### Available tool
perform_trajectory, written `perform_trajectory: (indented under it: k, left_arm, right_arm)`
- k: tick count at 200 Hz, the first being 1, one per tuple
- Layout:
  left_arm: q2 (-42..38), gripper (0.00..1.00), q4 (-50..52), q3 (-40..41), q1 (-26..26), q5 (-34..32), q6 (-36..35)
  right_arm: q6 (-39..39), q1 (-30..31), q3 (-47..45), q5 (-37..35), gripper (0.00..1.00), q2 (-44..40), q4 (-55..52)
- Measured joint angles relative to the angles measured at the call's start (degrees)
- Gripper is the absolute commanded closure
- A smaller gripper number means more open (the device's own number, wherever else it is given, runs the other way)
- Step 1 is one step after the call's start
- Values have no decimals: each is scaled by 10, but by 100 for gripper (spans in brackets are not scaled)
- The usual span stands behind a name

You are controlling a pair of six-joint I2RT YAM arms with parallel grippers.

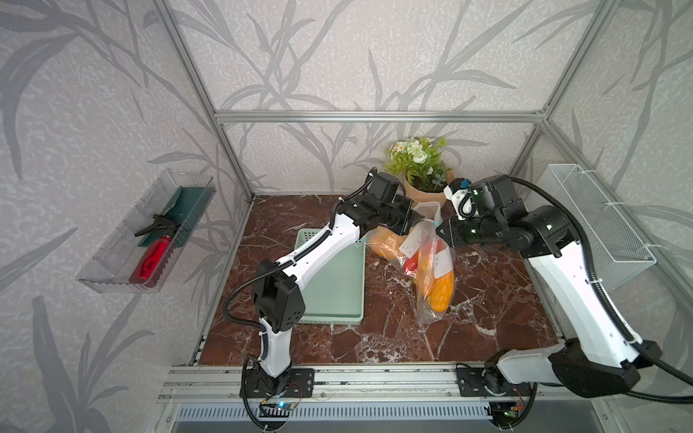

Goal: Place the mango in a zip-top bag and seal the zipper
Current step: Adjust the zipper food storage bag in the zipper food storage bag.

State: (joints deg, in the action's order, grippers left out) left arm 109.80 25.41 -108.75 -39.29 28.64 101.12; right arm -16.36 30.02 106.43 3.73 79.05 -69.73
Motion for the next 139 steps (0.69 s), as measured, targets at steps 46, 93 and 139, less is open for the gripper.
perform_trajectory:
  k: [46,93,139]
  left_arm:
    - [0,100,1,0,0,0,-1]
    - [0,69,4,-3,0,-1,-15]
    - [-5,60,13,-68,3,-33,-63]
  right_arm:
    - [4,0,0,-7,96,5,0]
    - [8,0,-3,-26,100,0,3]
    - [21,-27,2,-53,100,-38,10]
